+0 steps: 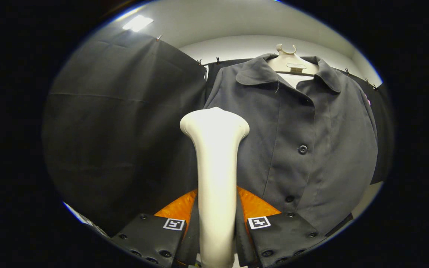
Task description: Iron the clothes twice with a garment steamer, once on the left side and once on the right side.
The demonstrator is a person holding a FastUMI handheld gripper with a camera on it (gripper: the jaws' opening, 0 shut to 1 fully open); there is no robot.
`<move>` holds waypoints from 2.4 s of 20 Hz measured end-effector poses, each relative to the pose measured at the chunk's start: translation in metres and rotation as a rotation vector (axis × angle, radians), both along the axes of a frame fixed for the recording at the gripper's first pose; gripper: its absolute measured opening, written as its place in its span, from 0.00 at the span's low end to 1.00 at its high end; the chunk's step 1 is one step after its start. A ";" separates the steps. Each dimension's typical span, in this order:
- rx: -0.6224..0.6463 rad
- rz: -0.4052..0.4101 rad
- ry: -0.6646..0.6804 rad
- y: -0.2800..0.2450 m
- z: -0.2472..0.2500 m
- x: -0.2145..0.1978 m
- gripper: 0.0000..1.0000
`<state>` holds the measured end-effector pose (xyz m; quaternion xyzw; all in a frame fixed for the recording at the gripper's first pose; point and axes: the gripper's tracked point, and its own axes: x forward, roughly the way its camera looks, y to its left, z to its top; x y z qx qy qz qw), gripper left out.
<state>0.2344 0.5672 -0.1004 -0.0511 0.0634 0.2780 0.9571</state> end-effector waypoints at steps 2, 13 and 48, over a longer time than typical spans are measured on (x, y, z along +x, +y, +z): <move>-0.001 0.003 0.012 -0.003 -0.009 -0.006 0.48; -0.039 -0.012 0.084 -0.018 -0.054 -0.024 0.48; -0.032 -0.067 0.098 -0.076 -0.029 -0.095 0.48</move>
